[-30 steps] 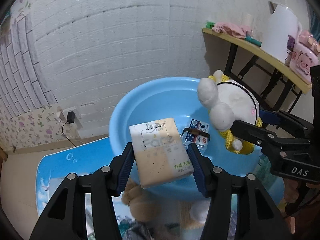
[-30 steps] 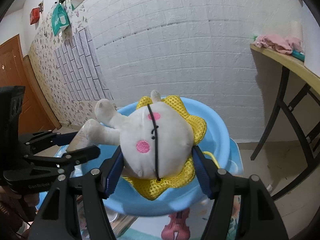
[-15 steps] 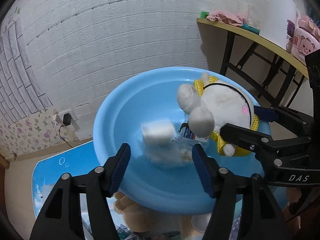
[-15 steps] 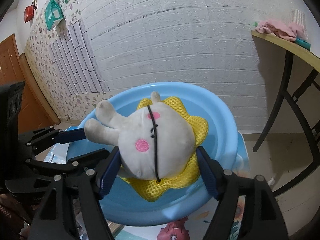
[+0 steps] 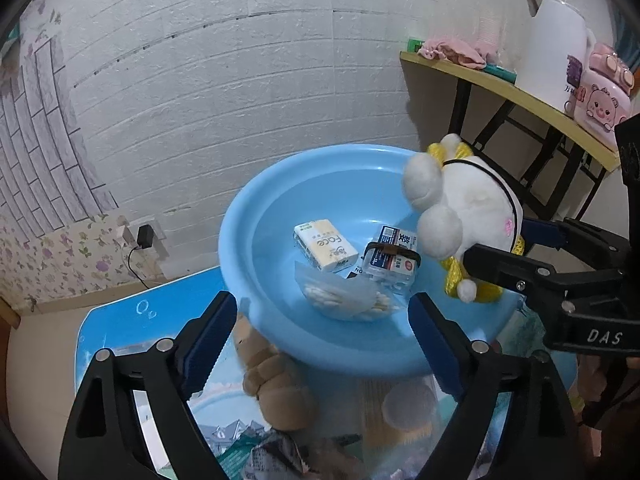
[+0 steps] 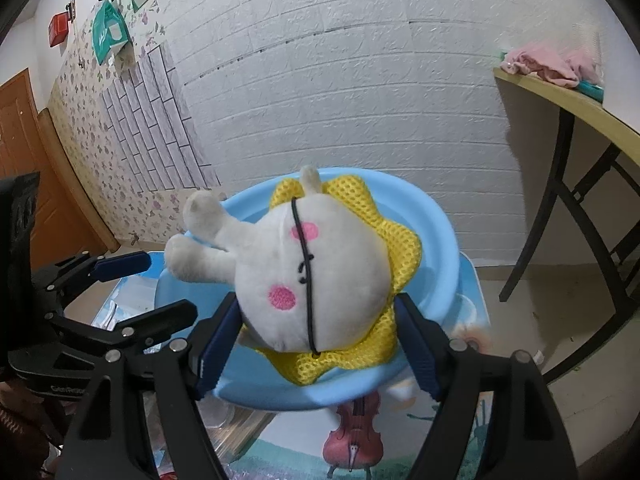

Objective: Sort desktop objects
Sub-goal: 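Lower the plush bunny into the blue basin and open right gripper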

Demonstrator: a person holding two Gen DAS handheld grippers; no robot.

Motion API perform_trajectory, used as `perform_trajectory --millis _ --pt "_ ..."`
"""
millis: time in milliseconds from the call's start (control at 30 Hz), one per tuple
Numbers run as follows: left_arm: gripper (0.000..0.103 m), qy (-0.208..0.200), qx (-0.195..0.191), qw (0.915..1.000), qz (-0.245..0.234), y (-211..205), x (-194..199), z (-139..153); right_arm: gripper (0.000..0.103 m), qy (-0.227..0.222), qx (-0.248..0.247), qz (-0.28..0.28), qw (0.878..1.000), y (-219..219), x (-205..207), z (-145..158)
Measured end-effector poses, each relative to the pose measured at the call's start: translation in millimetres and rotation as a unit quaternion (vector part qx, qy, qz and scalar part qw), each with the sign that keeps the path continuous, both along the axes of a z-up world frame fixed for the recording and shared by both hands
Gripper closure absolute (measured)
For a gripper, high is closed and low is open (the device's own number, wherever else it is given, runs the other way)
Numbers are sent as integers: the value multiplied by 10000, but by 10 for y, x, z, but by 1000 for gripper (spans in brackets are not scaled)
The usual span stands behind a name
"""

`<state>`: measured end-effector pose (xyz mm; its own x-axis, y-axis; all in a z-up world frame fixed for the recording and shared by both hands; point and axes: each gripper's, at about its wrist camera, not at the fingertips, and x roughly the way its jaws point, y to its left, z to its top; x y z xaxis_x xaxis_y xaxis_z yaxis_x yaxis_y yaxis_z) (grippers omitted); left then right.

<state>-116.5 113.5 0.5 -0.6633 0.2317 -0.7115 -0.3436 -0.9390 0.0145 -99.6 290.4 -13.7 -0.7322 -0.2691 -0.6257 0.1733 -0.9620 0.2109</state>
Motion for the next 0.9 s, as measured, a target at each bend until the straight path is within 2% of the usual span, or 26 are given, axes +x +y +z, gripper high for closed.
perform_trajectory --millis 167,400,633,900 --pt "9 76 118 9999 79 -110 129 81 27 -5 32 -130 9999 18 103 67" --pt "9 -86 208 9993 282 -319 297 59 27 -79 25 -399 9992 30 244 104" --pt "8 -121 300 9988 378 -469 454 62 27 -119 108 -433 9989 -46 359 127" --pt "8 -93 325 9986 412 -556 580 61 27 50 190 -442 9988 -102 364 94"
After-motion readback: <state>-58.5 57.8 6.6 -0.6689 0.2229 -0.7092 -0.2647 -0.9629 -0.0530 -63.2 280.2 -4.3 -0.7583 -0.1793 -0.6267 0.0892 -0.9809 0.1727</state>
